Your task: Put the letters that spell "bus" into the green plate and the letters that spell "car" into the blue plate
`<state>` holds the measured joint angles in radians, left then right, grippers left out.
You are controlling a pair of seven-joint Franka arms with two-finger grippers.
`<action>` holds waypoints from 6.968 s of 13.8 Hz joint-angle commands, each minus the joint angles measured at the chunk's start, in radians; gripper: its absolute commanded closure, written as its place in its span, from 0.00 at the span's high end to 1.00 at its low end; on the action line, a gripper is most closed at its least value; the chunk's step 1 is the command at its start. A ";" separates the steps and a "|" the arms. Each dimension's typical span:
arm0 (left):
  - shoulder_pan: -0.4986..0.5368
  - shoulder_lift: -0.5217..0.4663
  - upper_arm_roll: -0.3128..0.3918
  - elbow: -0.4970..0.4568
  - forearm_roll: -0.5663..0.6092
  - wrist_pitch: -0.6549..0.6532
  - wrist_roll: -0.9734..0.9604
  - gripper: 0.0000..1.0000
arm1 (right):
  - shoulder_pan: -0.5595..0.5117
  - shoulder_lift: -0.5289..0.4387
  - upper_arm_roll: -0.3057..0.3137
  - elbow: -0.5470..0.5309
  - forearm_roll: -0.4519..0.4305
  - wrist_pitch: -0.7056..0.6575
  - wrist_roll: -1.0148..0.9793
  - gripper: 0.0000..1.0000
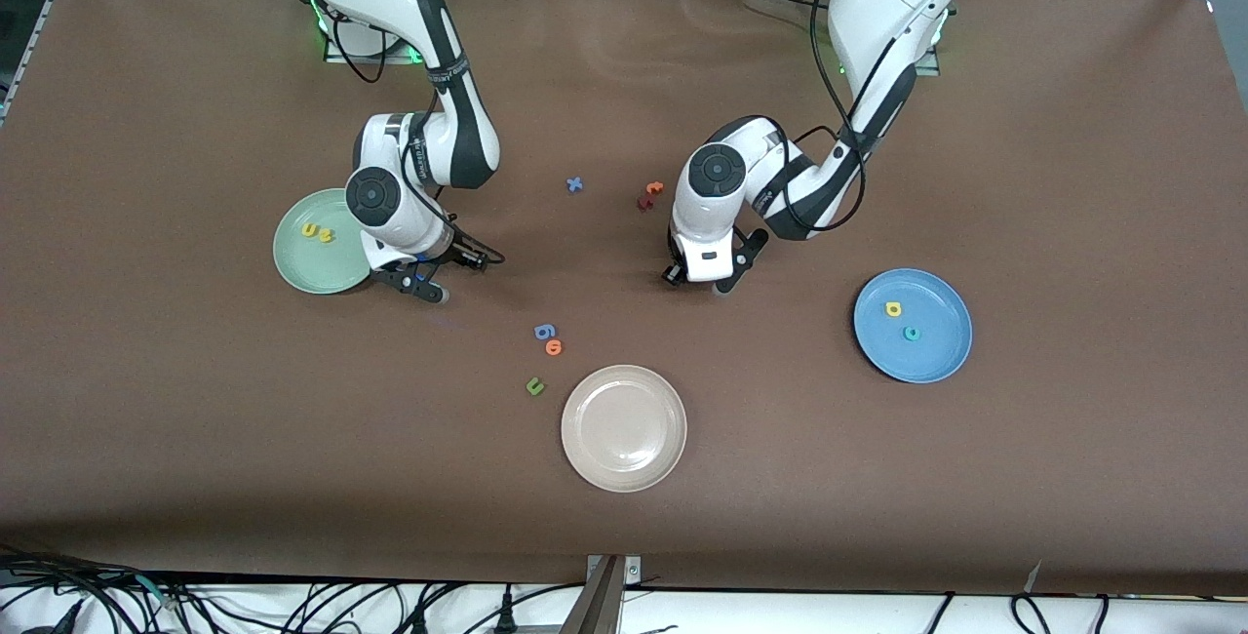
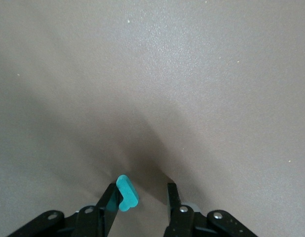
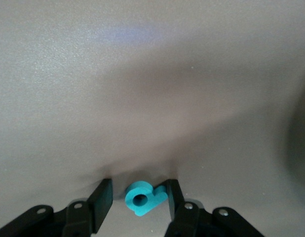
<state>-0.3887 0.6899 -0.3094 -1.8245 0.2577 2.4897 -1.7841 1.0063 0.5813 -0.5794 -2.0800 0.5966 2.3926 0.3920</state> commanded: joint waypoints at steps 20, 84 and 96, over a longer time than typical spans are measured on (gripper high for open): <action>0.005 0.000 0.012 -0.007 0.069 -0.046 0.008 0.15 | 0.012 -0.143 -0.335 0.003 -0.122 -0.358 -0.016 0.09; 0.449 -0.575 0.239 0.347 -0.229 -0.896 1.528 1.00 | -0.887 -0.483 0.455 0.477 -0.523 -0.810 -0.236 0.99; 0.369 -0.622 0.329 0.303 -0.327 -0.902 1.696 1.00 | -0.897 -0.463 0.444 0.483 -0.575 -0.889 -0.108 0.99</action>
<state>0.0201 0.1056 0.0038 -1.4642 -0.0508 1.5748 -0.1262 0.1141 0.1359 -0.1364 -1.5901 0.0528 1.5229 0.2643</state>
